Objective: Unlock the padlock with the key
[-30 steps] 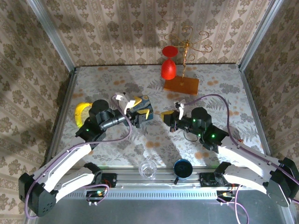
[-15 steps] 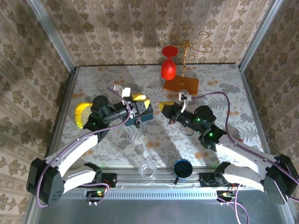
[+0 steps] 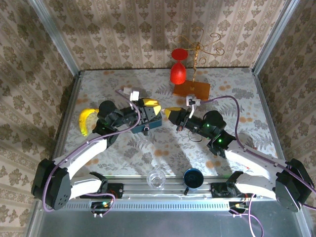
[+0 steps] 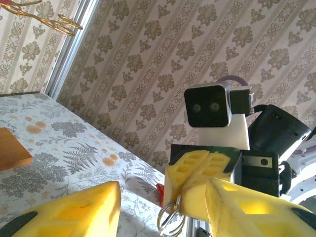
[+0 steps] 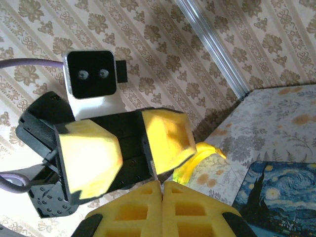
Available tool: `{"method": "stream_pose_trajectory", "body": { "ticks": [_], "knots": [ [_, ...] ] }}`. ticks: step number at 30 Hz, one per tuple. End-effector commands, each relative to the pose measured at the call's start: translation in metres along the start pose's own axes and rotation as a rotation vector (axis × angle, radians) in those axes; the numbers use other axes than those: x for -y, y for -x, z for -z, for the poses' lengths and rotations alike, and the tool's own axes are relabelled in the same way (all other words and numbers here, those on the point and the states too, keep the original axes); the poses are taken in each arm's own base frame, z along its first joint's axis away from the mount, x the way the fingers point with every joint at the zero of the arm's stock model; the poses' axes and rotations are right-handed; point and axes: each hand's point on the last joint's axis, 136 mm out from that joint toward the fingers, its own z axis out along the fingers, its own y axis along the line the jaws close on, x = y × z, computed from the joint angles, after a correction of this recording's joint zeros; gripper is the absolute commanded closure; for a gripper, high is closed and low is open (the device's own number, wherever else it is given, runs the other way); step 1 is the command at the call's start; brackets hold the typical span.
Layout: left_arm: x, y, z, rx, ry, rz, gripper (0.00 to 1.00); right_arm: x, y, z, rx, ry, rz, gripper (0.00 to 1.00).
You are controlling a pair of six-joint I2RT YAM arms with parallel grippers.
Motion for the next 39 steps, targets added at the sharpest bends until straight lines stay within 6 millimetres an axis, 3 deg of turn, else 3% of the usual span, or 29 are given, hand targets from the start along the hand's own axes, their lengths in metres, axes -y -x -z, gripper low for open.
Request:
{"method": "stream_pose_trajectory", "body": {
  "ticks": [1, 12, 16, 19, 24, 27, 30, 33, 39],
  "knots": [
    [0.004, 0.0, 0.001, 0.001, -0.04, -0.01, 0.52, -0.019, 0.024, -0.002, 0.063, 0.062, 0.014, 1.0],
    [0.01, 0.002, 0.0, 0.015, -0.1, 0.001, 0.68, -0.019, 0.024, -0.008, 0.058, 0.074, 0.005, 1.0],
    [0.009, 0.002, 0.001, 0.016, -0.103, 0.007, 0.82, -0.017, 0.023, -0.009, 0.058, 0.069, 0.003, 1.0],
    [0.008, 0.004, 0.002, 0.02, -0.101, 0.008, 1.0, -0.017, 0.024, -0.009, 0.062, 0.068, 0.004, 1.0],
    [0.013, 0.006, 0.003, 0.013, -0.117, -0.006, 1.0, -0.014, 0.02, -0.009, 0.039, 0.05, 0.019, 1.0],
    [0.016, 0.01, 0.007, 0.007, -0.12, -0.017, 1.0, -0.007, 0.015, -0.005, 0.008, 0.002, 0.05, 0.84],
    [0.02, 0.009, 0.009, -0.025, -0.107, -0.027, 1.0, -0.005, 0.011, 0.004, -0.01, -0.016, 0.086, 0.74],
    [0.026, 0.003, 0.011, -0.091, -0.101, -0.043, 1.0, -0.011, 0.011, 0.014, -0.018, 0.009, 0.117, 0.67],
    [0.043, -0.007, 0.016, -0.206, -0.115, -0.087, 1.0, -0.04, 0.006, 0.023, -0.113, 0.136, 0.197, 0.66]
  ]
}}
